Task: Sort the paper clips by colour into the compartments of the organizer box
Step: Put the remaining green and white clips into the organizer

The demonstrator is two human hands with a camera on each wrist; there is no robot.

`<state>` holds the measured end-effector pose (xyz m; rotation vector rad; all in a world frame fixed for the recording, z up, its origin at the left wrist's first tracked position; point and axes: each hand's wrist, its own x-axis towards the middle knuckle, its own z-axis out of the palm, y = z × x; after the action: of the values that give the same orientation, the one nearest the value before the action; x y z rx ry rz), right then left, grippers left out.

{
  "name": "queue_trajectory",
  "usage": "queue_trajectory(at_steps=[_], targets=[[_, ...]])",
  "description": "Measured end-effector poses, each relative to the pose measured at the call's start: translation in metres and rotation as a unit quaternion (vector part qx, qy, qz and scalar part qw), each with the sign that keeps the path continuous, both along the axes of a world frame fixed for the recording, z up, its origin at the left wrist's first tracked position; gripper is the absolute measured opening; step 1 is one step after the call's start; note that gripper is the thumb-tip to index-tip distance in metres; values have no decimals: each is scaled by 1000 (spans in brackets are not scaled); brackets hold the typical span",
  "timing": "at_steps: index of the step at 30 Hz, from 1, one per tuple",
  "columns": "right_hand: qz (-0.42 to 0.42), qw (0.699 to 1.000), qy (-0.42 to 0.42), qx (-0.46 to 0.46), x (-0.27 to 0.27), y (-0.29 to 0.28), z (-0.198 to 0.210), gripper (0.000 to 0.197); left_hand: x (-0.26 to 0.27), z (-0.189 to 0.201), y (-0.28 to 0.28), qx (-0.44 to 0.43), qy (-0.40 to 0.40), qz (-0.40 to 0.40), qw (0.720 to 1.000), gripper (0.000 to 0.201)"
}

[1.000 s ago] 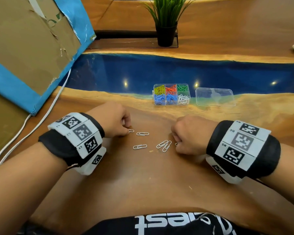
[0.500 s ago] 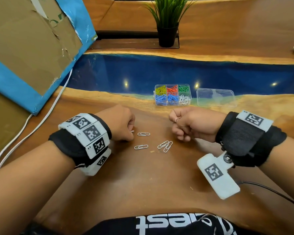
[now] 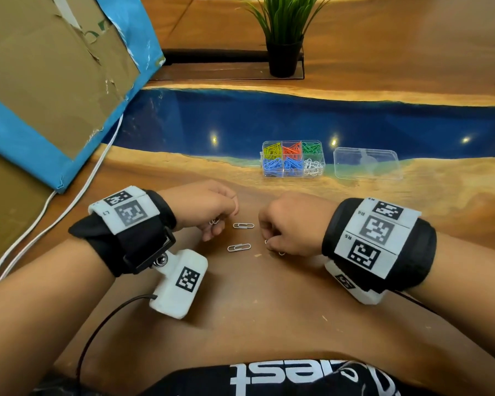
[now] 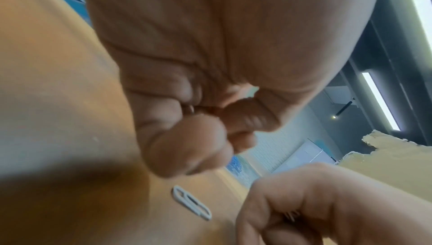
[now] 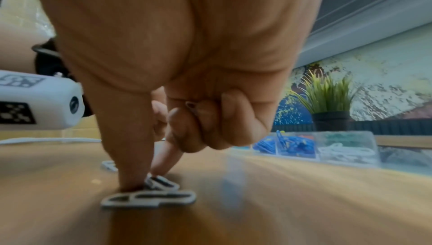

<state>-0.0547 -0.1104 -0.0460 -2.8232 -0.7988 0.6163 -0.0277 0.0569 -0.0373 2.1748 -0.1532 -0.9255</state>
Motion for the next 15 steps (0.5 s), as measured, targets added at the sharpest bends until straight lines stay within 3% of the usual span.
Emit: queue_trajectory(at_steps=[4, 6, 8, 11, 15], targets=[[33, 997, 0, -68, 2, 5, -2, 21, -3, -2, -2, -9, 2, 10, 1000, 13], [36, 996, 12, -84, 2, 6, -2, 24, -4, -3, -2, 54, -54, -47, 996, 16], [29, 996, 17, -83, 1, 4, -1, 28, -8, -3, -5, 143, -133, -136, 971, 8], [-1, 998, 44, -47, 2, -1, 1, 26, -15, -4, -10, 232, -185, -218, 930, 14], [-129, 980, 132, 75, 7, -12, 6, 28, -16, -3, -15, 247, -222, -247, 910, 6]])
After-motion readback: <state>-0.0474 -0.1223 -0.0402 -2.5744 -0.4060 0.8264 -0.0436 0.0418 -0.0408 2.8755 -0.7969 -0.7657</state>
